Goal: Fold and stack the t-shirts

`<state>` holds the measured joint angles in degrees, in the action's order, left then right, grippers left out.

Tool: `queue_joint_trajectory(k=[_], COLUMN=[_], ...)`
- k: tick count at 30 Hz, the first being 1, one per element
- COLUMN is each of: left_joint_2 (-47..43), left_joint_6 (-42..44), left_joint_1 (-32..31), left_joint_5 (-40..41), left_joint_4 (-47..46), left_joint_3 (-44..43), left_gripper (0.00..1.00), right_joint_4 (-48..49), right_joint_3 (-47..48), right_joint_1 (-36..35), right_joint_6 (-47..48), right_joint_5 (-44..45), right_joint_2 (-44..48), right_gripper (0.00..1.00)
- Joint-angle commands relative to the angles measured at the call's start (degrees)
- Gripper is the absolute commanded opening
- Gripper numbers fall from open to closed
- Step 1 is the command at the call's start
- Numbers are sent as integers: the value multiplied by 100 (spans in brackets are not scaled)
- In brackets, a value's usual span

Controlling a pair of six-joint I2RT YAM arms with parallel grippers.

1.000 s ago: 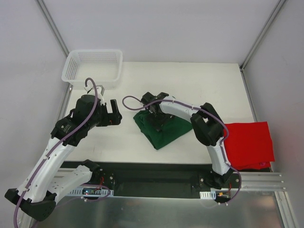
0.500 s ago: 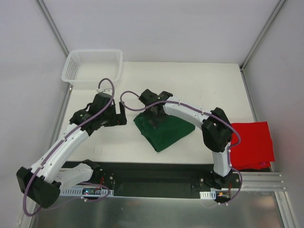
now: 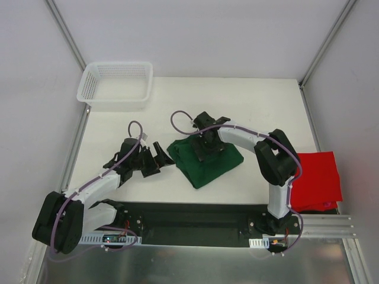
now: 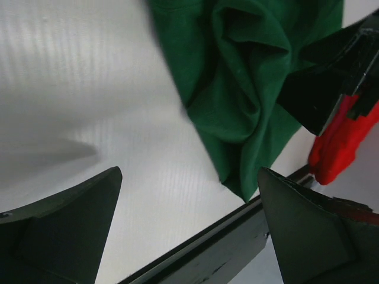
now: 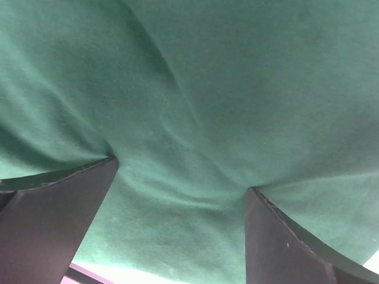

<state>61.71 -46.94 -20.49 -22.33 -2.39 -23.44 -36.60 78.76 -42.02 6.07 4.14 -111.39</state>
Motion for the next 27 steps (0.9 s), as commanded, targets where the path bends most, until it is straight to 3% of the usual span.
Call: queue_joint_trajectory(k=[1, 7, 15, 18, 23, 27], left_joint_2=[121, 1393, 2564, 2513, 1336, 1167], left_joint_6=[-1000, -1300, -1651, -1504, -458, -26], left_joint_1=[80, 98, 98, 107, 98, 98], left_joint_5=[-878, -1282, -1730, -1758, -1275, -1116], left_joint_4=[-3159, -5348, -6527, -6319, -3915, -3304], left_joint_3=[559, 517, 331, 305, -37, -275], left_gripper=[99, 99, 99, 99, 99, 99], right_joint_4=[619, 619, 637, 637, 663, 672], right_joint_3=[-63, 122, 113, 113, 87, 131], right_joint_1=[89, 106, 115, 124, 124, 124], right_joint_6=[-229, -185, -114, -97, -105, -132], right_joint_5=[-861, -1108, -1152, -1135, -1196, -1284], right_joint_2=[321, 74, 39, 39, -5, -102], right_gripper=[96, 96, 96, 96, 96, 96])
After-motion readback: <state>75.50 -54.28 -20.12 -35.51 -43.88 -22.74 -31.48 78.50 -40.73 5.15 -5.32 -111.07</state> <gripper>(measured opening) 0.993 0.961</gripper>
